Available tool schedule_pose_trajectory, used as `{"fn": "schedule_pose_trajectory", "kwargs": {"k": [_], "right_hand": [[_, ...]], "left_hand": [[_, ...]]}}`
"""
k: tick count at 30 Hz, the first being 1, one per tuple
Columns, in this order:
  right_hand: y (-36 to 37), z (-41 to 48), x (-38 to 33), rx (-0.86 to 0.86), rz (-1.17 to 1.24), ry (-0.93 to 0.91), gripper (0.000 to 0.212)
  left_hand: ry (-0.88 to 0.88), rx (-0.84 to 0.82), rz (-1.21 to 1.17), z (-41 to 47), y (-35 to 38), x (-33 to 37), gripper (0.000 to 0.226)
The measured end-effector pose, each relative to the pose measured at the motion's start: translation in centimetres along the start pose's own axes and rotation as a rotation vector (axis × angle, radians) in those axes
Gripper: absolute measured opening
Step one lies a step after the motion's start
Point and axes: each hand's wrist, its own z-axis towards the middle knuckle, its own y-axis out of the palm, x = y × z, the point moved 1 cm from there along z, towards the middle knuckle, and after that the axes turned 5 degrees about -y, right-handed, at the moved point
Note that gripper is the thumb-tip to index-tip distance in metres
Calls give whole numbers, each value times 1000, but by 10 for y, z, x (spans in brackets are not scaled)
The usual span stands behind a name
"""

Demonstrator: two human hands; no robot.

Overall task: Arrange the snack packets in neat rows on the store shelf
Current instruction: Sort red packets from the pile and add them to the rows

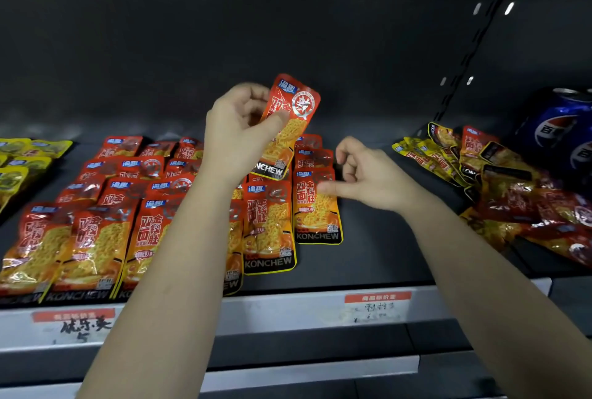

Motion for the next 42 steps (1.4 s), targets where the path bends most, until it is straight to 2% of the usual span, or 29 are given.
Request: {"fn": "schedule_pose_trajectory", "kwargs": {"k": [3,6,11,18,24,32,42], "right_hand": [[-5,3,7,154,-66,21,30],[-12,5,20,269,-96,117,20],[-19,5,35,239,-175,246,16],[-19,4,36,196,-195,276,17],[-18,5,35,187,-188,290,16],[-18,4,33,183,-165,299,15],[-18,4,30,171,-164,303,14]], "left_hand": [[-14,-118,-119,-2,-1,3,43],[-42,-331,-158,-4,0,4,57],[-94,-619,-13,-7,5,3,35],[-138,-782,53,-12,13,1,34],[-80,-826,262,-12,15,0,36],[-7,-684,401,-10,14,-2,32],[34,-669,566,-11,16,-7,34]]}}
